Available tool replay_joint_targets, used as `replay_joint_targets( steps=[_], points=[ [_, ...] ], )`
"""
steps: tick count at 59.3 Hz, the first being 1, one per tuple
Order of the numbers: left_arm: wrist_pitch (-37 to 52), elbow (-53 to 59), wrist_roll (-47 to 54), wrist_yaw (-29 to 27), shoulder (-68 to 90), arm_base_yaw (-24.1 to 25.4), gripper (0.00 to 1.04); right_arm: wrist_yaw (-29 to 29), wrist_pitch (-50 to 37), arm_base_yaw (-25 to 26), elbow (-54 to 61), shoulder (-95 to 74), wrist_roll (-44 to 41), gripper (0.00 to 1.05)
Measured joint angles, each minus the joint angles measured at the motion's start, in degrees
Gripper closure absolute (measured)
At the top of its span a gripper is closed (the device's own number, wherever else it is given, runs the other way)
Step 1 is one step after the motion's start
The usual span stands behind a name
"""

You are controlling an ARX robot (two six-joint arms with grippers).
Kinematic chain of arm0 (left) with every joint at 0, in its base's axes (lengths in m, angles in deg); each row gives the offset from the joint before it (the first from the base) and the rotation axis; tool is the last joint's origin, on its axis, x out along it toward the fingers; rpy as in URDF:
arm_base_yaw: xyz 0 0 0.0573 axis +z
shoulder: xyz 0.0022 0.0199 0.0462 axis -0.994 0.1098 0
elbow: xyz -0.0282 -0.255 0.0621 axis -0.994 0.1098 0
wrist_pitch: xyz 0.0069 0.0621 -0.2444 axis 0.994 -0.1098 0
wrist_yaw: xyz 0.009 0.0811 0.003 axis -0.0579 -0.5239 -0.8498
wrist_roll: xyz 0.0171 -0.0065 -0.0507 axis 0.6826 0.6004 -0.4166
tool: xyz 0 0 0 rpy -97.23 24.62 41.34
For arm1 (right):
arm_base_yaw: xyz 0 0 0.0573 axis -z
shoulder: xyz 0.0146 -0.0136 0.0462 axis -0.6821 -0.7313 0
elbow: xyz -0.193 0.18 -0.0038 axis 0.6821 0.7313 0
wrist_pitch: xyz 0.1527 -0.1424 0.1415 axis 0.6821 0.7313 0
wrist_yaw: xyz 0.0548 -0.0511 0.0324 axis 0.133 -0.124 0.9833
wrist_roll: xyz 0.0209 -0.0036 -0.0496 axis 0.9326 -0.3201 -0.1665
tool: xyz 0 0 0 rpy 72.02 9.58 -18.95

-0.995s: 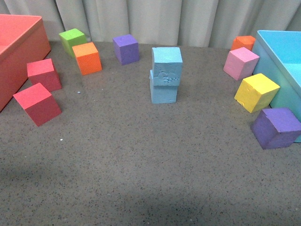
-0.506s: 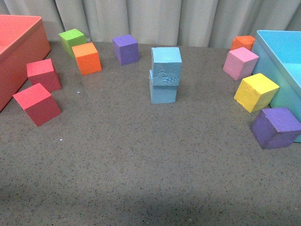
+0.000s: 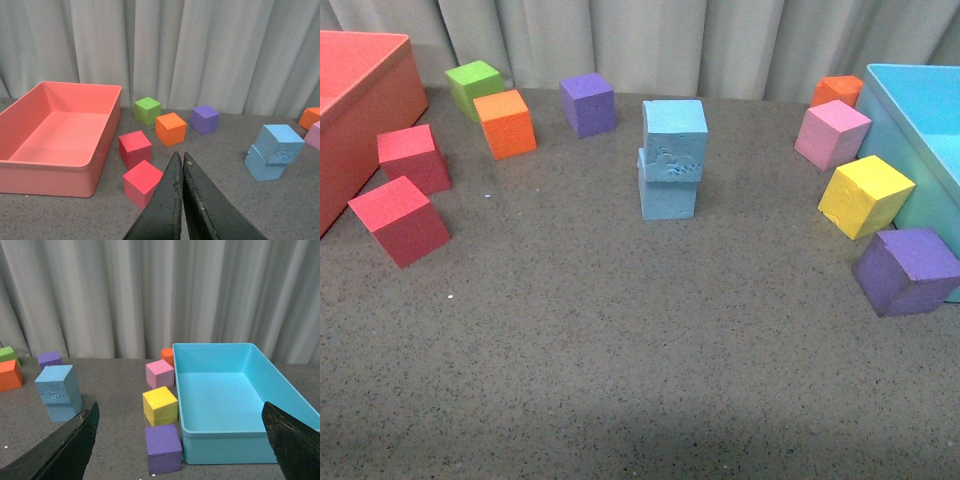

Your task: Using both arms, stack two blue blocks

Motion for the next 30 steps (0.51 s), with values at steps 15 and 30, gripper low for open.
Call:
replay_joint_targets(
  steps=[15, 30],
  points=[
    [-4.5, 0.0, 0.0, 0.0, -4.5, 0.0, 1.01, 0.0, 0.0, 0.0, 0.0, 0.0, 0.0, 0.1],
    [-12.1, 0.0, 0.0, 0.0, -10.9, 0.0, 1.01, 0.0, 0.0, 0.0, 0.0, 0.0, 0.0, 0.1]
  ],
)
